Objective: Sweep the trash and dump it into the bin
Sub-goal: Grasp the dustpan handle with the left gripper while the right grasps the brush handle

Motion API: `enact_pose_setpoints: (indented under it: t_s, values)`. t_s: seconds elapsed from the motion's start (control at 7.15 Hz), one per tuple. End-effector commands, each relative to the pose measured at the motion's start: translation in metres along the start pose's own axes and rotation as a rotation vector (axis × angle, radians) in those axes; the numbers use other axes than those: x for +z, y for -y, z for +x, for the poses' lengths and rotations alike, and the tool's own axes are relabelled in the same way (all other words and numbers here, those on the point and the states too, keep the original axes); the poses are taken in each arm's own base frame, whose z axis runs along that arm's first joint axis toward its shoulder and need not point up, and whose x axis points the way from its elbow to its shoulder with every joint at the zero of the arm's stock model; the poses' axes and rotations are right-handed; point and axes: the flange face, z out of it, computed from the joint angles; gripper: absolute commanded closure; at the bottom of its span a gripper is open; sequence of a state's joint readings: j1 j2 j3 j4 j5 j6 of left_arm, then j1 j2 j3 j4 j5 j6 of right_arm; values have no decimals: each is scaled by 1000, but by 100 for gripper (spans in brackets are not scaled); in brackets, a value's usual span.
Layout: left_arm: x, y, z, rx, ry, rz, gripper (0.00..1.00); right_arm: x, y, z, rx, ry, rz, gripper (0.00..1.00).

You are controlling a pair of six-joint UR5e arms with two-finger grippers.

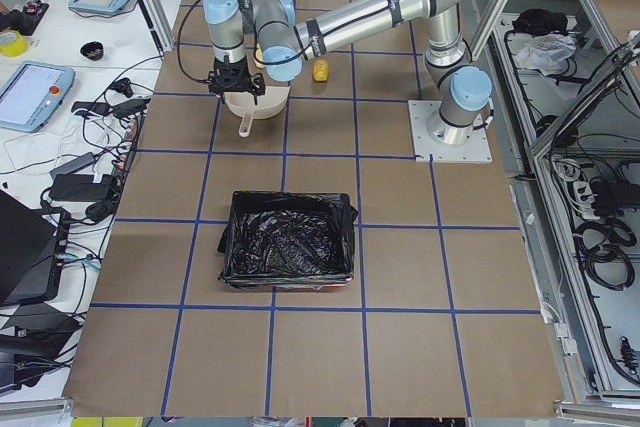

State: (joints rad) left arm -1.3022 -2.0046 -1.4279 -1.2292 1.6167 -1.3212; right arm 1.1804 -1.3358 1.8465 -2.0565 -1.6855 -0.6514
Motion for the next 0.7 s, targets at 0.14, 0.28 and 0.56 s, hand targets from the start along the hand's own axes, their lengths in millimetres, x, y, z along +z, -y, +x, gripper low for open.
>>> enact_pose_setpoints:
  t_s: [0.14, 0.28, 0.56]
  values:
    - [40, 6, 23, 24, 32, -4, 0, 21, -10, 3, 14, 44, -41, 0]
    - [39, 4, 19, 37, 48, -7, 2, 38, -6, 4, 13, 60, -60, 0]
    - [65, 4, 16, 42, 107, 1, 5, 52, 2, 9, 26, 51, -50, 0]
